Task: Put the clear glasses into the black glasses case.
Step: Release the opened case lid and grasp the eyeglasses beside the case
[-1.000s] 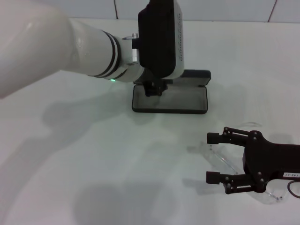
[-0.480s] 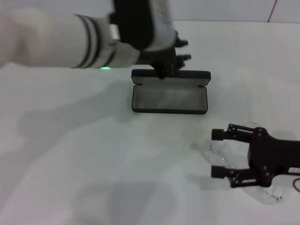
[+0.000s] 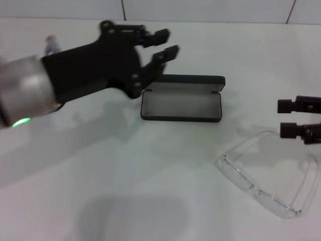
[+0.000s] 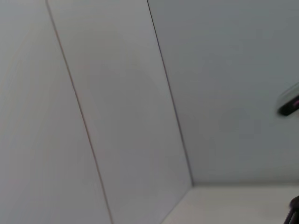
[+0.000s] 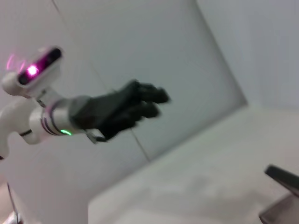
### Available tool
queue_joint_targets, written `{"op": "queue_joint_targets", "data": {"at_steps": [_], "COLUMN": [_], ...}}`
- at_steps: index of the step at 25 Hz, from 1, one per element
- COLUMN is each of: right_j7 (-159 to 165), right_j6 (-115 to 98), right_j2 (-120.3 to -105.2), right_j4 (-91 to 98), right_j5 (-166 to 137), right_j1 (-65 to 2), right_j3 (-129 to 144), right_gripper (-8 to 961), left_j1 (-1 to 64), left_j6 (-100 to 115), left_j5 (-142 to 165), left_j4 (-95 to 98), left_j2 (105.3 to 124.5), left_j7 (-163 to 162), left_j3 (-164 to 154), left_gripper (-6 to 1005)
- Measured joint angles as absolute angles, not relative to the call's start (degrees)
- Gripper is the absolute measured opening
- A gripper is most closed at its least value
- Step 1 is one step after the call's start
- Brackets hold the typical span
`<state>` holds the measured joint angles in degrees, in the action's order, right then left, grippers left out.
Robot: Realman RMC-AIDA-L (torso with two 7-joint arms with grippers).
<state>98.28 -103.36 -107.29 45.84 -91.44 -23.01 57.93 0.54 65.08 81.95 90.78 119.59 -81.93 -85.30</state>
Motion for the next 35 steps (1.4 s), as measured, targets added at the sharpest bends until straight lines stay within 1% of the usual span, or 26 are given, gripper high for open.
{"op": "queue_joint_targets", "data": {"at_steps": [1,4,5,8,9,10,11,13,15,18,21,25,28,30,35], "right_j7": [104.11,118.32,123.81,131.72,131.72,137.58,139.34,142.21,144.81,148.73,151.96,153.26,154.05,155.04,155.3], "right_j6": [-103.94,-106.47,-108.37,-112.55,-112.55,-117.0,-118.69,-121.67,-122.91,-122.98,-122.98,-123.01,-122.66,-120.88,-115.6], "right_j2": [-106.5,-105.45,-105.22,-105.23,-105.23,-105.8,-106.14,-107.04,-107.85,-108.6,-110.53,-113.95,-115.74,-116.04,-116.06], "right_j4": [49.82,58.91,62.49,67.24,67.24,70.84,72.17,73.8,73.82,71.63,69.73,67.91,66.15,64.67,61.26], "right_j5": [-94.04,-102.91,-107.15,-113.88,-113.88,-119.59,-121.95,-126.75,-130.93,-136.72,-141.99,-145.56,-145.91,-145.83,-145.62], "right_j1": [-24.24,-28.26,-31.01,-35.74,-35.74,-40.2,-42.03,-45.5,-48.92,-53.26,-56.0,-58.28,-58.75,-58.72,-58.29], "right_j3": [57.69,57.39,57.39,57.5,57.5,57.84,57.91,58.09,59.49,64.09,65.9,66.09,67.07,70.15,75.83], "right_gripper": [858,856,855,854,854,854,854,854,854,854,854,854,854,854,855], "left_j1": [-0.11,-0.02,0.71,3.82,3.82,5.04,7.04,8.17,8.48,8.61,8.82,8.78,9.09,9.31,9.92], "left_j6": [68.23,78.23,82.47,92.62,92.62,94.69,97.37,98.38,98.61,98.62,98.61,98.32,97.7,97.17,96.6], "left_j5": [79.41,76.04,75.91,76.02,76.02,76.5,78.66,82.11,84.48,85.37,85.73,86.72,87.95,88.4,88.81], "left_j4": [88.17,80.23,76.57,64.75,64.75,60.97,54.98,51.43,49.4,48.68,48.52,48.29,48.23,48.2,48.09], "left_j2": [119.56,119.41,119.4,119.4,119.4,119.27,119.07,118.93,118.86,118.86,119.12,119.31,119.33,119.36,119.44], "left_j7": [-79.8,-74.38,-72.52,-70.18,-70.18,-69.97,-69.07,-66.5,-64.15,-63.79,-63.9,-63.86,-64.36,-64.42,-64.41], "left_j3": [-83.88,-79.63,-77.77,-71.8,-71.8,-69.82,-66.43,-64.69,-63.67,-62.38,-60.59,-58.5,-57.98,-57.95,-57.94], "left_gripper": [240,241,241,242,242,243,243,244,244,245,246,246,246,246,246]}}
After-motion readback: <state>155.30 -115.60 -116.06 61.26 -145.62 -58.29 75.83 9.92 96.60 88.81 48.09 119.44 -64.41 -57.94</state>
